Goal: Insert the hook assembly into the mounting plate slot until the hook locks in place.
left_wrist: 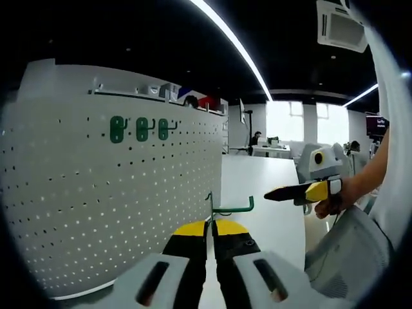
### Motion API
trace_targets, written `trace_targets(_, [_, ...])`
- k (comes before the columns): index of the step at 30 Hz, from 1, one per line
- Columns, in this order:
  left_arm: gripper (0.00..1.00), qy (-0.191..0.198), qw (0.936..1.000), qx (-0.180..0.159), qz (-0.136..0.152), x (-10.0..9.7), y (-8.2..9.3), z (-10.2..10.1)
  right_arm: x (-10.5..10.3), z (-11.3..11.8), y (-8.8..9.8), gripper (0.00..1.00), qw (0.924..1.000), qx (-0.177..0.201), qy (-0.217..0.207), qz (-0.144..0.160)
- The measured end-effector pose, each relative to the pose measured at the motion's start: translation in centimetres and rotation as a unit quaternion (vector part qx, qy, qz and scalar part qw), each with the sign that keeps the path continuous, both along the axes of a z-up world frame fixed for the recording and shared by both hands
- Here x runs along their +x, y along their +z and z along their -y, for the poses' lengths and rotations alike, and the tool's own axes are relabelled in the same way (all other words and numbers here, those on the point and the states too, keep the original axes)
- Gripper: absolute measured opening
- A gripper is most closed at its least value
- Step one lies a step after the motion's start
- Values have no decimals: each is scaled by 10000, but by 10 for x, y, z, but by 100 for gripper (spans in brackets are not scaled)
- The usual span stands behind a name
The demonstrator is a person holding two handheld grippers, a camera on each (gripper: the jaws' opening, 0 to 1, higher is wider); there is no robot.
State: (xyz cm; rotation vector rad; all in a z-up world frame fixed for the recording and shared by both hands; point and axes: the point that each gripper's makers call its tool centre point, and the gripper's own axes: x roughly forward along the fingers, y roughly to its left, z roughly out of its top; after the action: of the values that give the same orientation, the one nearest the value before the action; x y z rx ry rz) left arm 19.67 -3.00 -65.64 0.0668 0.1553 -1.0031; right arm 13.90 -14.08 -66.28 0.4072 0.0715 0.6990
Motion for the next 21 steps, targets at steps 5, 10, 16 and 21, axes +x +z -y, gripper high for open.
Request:
trace_targets(5, [3,-1,10000,-8,11,0,1,2,0,-11,2,59,9999,-64,71,72])
trace_targets(10, [3,2,10000,-37,16,-2,4,5,3,-21,4,57,9998,-7,146,115])
trace_targets(16, [3,-35,10000,-41,0,-9,2,11,6,-31,7,54,9996,6,263,143])
trace_targets(21, [3,-21,10000,-73,-10,-11,3,12,10,-37,11,53,9994,68,288,176])
